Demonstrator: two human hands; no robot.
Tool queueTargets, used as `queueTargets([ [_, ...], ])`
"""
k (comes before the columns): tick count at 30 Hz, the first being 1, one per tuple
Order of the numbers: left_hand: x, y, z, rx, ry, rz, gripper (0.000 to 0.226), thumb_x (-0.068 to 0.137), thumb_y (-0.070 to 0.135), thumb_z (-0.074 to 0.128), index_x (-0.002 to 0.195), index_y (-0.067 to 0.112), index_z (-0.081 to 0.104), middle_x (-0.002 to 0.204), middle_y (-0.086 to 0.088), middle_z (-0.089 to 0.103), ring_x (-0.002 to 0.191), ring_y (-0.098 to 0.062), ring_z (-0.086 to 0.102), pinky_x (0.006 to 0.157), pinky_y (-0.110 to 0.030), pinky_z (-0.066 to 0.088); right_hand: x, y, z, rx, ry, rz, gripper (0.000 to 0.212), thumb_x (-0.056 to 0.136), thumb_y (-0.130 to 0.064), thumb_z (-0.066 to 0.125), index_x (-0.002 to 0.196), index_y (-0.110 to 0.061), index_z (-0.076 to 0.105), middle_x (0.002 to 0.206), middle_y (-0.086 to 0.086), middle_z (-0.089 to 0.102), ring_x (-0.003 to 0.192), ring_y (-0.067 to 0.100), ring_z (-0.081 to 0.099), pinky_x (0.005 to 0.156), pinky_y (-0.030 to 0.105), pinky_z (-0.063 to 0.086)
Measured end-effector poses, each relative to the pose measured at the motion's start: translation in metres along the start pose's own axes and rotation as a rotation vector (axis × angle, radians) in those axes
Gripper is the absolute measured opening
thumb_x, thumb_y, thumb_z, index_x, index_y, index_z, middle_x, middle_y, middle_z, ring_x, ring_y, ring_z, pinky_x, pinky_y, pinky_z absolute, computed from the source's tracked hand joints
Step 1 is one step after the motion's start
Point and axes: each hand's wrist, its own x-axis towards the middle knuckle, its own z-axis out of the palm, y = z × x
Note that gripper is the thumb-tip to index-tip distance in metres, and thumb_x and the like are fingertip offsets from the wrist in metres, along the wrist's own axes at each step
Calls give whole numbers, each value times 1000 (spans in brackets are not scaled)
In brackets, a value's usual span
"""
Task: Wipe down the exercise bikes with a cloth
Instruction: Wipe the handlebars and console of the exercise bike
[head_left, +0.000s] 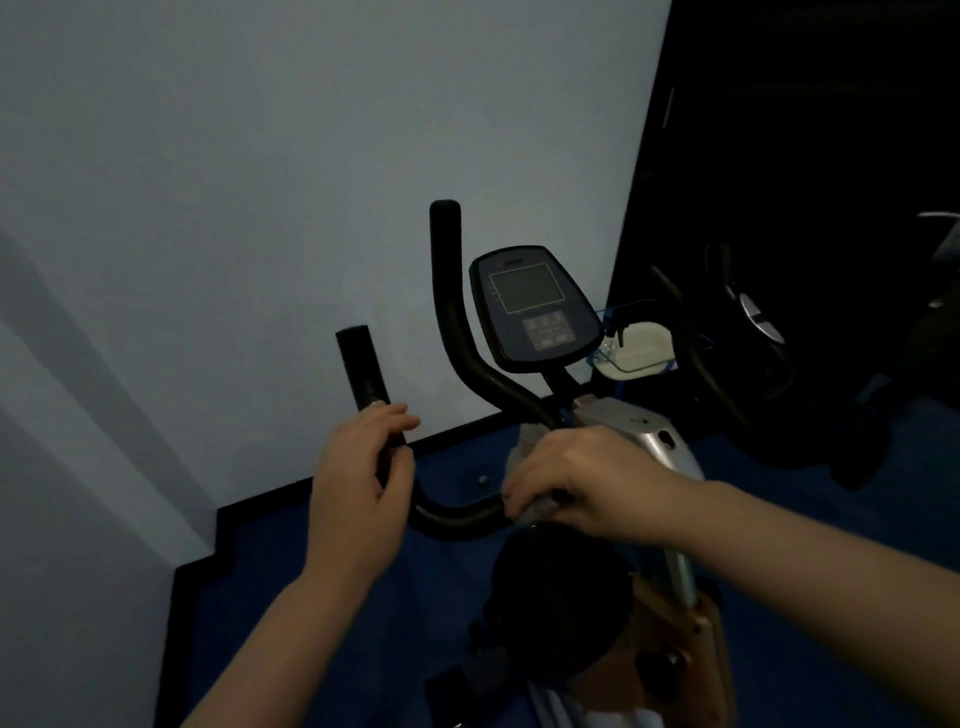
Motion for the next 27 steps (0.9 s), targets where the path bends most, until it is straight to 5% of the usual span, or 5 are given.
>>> queueTargets([
  [3, 10, -17, -13, 42, -144, 106, 28, 92, 17, 49, 117, 18, 63, 133, 7, 54, 135, -8, 38, 112, -34, 29, 8, -10, 5, 180, 24, 183, 42, 74, -28, 79, 113, -37, 67, 114, -16, 68, 106, 0, 58, 92, 20, 47],
  [9, 16, -42, -27, 16, -307, 246, 30, 94, 26, 48, 120, 21, 62, 141, 10, 48, 140, -3, 29, 114, -31, 24, 1, -34, 15, 81, 187, 497, 38, 72, -28, 81, 108, -35, 69, 116, -15, 65, 110, 4, 55, 95, 23, 43],
  [14, 18, -53, -28, -43, -361, 289, 36, 94, 34, 43, 124, 22, 59, 144, 11, 45, 142, -3, 25, 114, -35, 26, 27, -77, 36, 189, 129, 491, 38, 74, -29, 79, 110, -37, 66, 119, -15, 65, 110, -1, 56, 94, 17, 44],
  [22, 17, -55, -27, -141, -357, 301, 34, 93, 29, 47, 126, 25, 56, 145, 13, 42, 142, -4, 24, 113, -34, 25, 45, -104, 48, 201, 218, 705, 38, 81, -29, 72, 116, -37, 59, 109, -14, 68, 100, 4, 63, 85, 21, 49],
  [27, 22, -56, -38, -322, -276, 189, 33, 92, 27, 49, 123, 34, 56, 142, 21, 44, 133, -3, 41, 107, -13, 30, 38, -106, 48, 236, 187, 791, 47, 86, -31, 67, 131, -36, 52, 129, -14, 59, 114, 1, 54, 94, 13, 40],
])
